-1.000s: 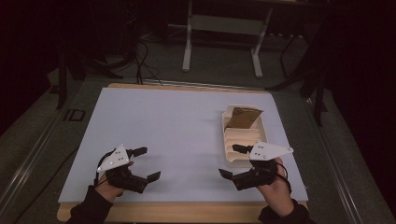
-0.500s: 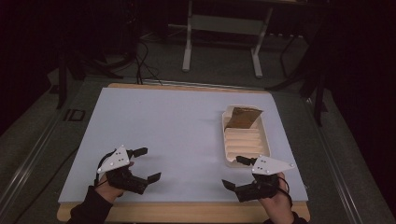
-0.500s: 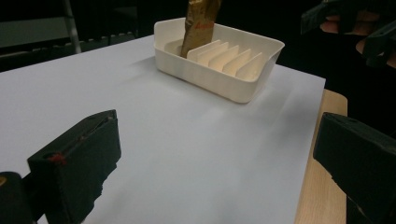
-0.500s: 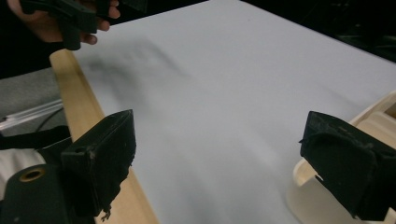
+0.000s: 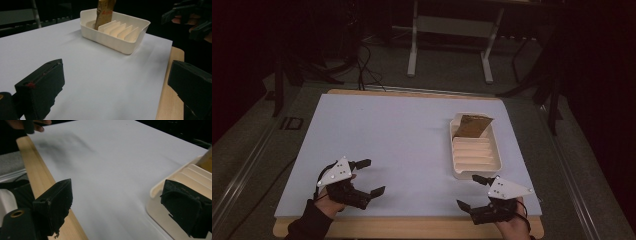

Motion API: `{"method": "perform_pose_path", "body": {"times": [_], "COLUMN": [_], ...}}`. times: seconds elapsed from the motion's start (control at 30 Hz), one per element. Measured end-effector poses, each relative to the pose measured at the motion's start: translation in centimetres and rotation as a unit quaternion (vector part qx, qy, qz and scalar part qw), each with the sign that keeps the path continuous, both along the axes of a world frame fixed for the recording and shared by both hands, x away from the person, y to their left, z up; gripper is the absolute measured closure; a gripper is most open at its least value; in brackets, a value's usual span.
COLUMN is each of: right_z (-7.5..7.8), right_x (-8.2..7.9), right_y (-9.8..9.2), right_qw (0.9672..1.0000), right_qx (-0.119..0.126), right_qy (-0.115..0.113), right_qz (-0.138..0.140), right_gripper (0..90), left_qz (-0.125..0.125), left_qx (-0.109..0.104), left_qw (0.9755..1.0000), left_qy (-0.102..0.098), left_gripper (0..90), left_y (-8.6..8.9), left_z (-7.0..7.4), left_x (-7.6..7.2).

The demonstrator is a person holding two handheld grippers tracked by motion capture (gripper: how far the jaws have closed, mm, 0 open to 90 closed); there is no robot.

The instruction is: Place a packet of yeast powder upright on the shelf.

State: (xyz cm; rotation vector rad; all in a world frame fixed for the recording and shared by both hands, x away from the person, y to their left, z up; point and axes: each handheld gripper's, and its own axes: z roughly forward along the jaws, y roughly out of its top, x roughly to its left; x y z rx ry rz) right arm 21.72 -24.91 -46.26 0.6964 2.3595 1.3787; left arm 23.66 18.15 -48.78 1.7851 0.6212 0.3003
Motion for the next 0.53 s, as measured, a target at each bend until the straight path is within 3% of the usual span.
{"method": "perform_pose_path", "body": {"times": [0.53], "right_z": [-0.54], "right_x": [0.55], "right_y": [-0.02], "right_qw": [1.0000], "right_qx": [-0.002], "right_qy": [0.002], "right_qz": [0.001], "right_gripper": [12.9], "left_qz": [-0.012], "left_qx": [0.008], "left_qw": [0.9999], "left_qy": [-0.001], "left_gripper": [1.5], "left_y": [-0.59], "left_z": [-0.35], "left_x": [-0.27]}}
